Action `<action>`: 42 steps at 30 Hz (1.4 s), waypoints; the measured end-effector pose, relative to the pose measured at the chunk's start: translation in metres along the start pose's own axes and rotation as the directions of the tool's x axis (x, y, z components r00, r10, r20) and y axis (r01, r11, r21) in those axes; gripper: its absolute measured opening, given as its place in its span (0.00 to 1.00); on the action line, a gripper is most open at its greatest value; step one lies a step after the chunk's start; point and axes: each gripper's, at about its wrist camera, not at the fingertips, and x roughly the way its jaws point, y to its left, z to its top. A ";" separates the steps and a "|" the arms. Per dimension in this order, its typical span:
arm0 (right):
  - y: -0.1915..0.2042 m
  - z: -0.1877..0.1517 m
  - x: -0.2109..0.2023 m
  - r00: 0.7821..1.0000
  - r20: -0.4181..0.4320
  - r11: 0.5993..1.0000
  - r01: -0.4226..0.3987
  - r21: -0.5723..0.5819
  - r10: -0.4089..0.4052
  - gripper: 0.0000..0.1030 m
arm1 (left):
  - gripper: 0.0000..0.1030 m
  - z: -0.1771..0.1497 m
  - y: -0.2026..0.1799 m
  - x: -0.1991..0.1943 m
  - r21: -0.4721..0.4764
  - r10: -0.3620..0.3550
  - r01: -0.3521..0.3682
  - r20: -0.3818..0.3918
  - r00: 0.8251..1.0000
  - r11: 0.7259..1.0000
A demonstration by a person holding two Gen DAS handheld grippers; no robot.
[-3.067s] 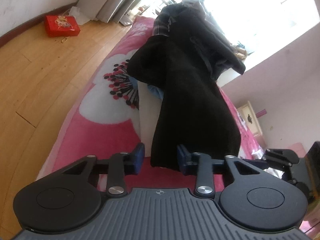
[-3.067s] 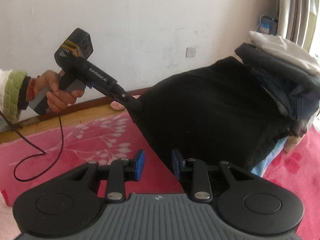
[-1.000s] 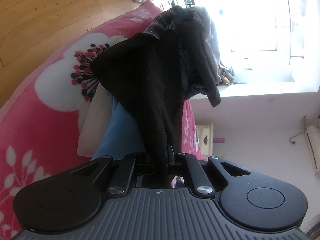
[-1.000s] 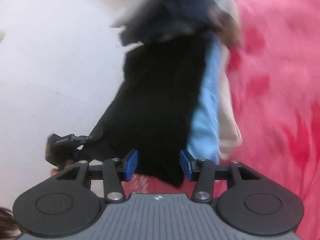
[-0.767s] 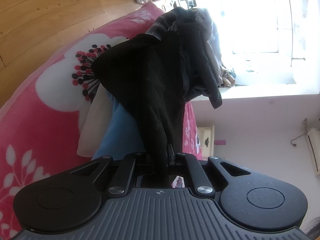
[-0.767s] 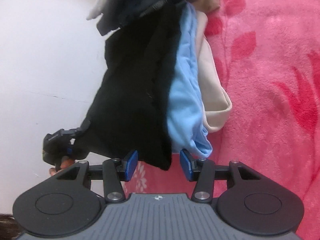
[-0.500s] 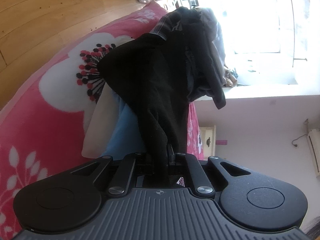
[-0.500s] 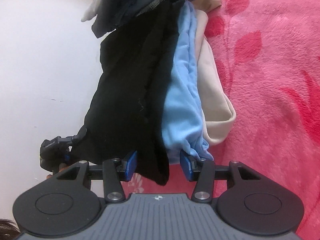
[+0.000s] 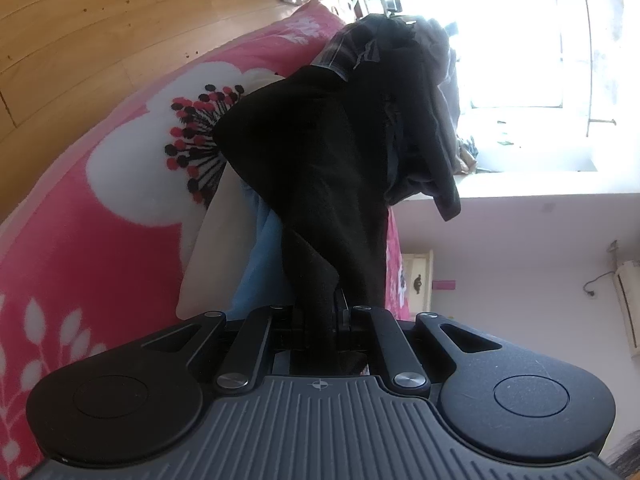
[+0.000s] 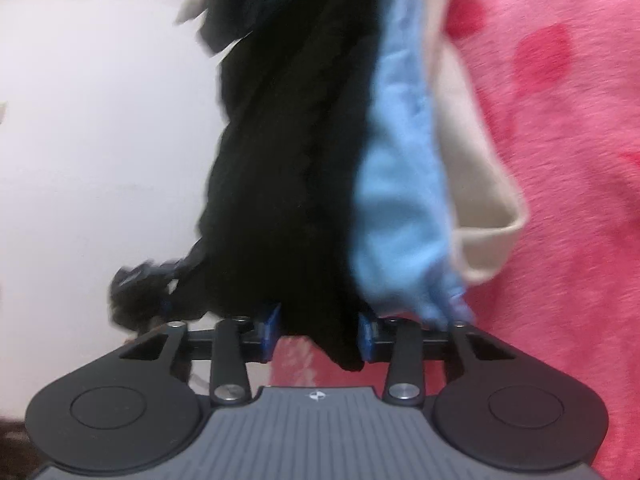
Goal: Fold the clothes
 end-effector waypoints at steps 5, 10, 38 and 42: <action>0.017 0.000 -0.007 0.999 0.018 0.998 -0.044 -0.040 0.045 0.08 | 0.07 -0.001 -0.002 -0.004 -0.008 -0.038 0.038 -0.001 0.999 0.999; 0.047 0.018 -0.033 0.990 0.096 0.990 -0.095 -0.104 0.105 0.05 | 0.07 0.004 -0.031 -0.012 0.045 -0.095 0.092 0.046 0.994 0.995; 0.203 0.113 -0.174 0.786 0.458 0.885 -0.233 -0.402 0.415 0.05 | 0.07 0.046 -0.227 -0.035 0.294 -0.354 0.281 0.236 0.905 0.914; 0.205 0.096 -0.191 0.792 0.453 0.890 -0.235 -0.392 0.409 0.05 | 0.07 0.026 -0.234 -0.032 0.320 -0.358 0.284 0.203 0.911 0.904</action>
